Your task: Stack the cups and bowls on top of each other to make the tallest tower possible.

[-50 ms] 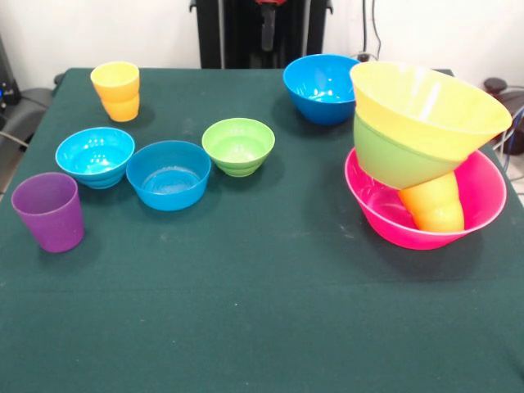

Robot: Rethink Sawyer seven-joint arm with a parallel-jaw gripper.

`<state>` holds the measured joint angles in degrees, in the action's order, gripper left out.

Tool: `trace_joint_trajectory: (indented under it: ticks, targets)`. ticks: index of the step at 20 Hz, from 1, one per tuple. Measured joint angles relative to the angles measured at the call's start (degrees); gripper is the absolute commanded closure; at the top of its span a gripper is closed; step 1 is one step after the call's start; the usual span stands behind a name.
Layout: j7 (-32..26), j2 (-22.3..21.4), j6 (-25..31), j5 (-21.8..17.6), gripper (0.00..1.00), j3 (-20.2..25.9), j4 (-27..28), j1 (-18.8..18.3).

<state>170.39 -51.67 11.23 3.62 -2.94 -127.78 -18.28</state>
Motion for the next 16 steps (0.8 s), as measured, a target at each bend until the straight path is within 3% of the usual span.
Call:
trace_joint_trajectory:
  ticks: [9, 16]
  targets:
    - [0.0, 1.65, -0.81, 0.28, 0.0, -0.48, 0.01, 4.93]
    - [0.0, 4.6, -5.2, 1.98, 0.0, -0.62, 0.02, 8.22]
